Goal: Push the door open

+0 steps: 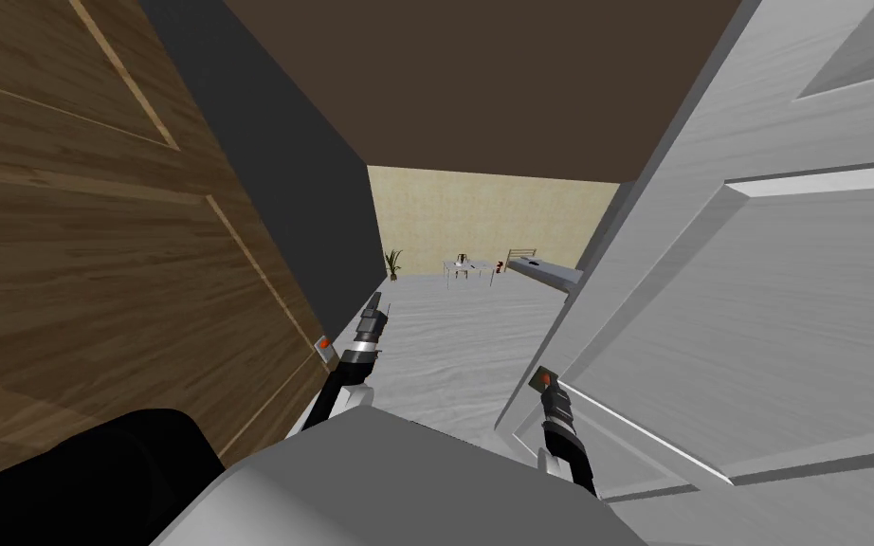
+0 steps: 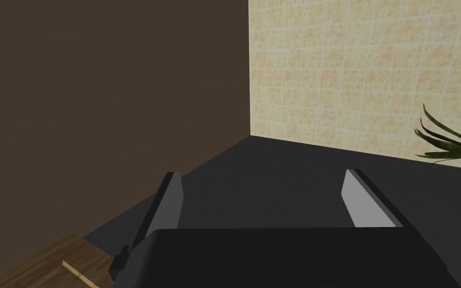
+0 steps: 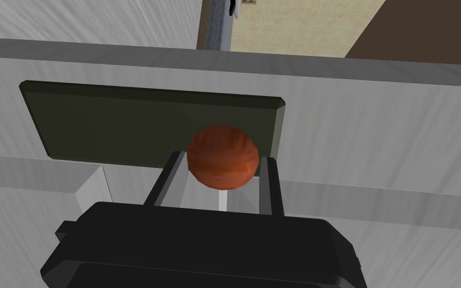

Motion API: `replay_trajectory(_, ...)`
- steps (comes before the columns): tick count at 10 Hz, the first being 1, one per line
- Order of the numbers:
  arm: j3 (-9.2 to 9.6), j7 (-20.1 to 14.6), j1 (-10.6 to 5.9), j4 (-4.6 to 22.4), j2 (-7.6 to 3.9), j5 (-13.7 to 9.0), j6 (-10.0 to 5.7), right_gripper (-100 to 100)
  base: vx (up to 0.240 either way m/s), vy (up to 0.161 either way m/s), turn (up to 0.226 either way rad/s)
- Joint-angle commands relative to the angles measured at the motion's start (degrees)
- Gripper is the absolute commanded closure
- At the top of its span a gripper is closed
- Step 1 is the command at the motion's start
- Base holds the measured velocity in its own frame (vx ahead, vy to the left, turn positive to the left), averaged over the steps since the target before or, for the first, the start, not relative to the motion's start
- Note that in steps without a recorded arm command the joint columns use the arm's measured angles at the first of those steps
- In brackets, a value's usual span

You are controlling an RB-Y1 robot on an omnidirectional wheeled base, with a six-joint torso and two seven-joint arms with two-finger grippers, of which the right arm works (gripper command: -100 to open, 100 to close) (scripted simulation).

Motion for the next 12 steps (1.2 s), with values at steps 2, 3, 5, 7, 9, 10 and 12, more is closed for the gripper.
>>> replay_trajectory(2, -1.8, 0.54, 0.42, -0.89, -0.11, -0.95, 0.34, 100, 0.191, 0.037, -0.065)
replay_trajectory(3, -2.14, 0.66, 0.4, -0.85, -0.09, -1.14, 0.36, 100, 0.174, 0.032, -0.057)
replay_trajectory(5, -2.26, 0.79, 1.07, -1.83, 0.31, -1.19, 1.1, 100, 0.129, 0.016, -0.043)
replay_trajectory(7, -3.73, 1.29, 1.24, -2.02, 0.13, -1.92, 1.15, 100, 0.168, -0.002, -0.046)
replay_trajectory(9, -4.84, 1.66, 1.36, -1.97, 0.06, -2.48, 1.05, 100, 0.193, -0.025, -0.032)
replay_trajectory(10, -5.46, 1.86, 1.42, -1.94, 0.03, -2.78, 1.0, 100, 0.189, -0.001, -0.048)
replay_trajectory(12, -6.75, 2.29, 1.56, -1.88, -0.02, -3.42, 0.89, 100, 0.223, -0.019, -0.056)
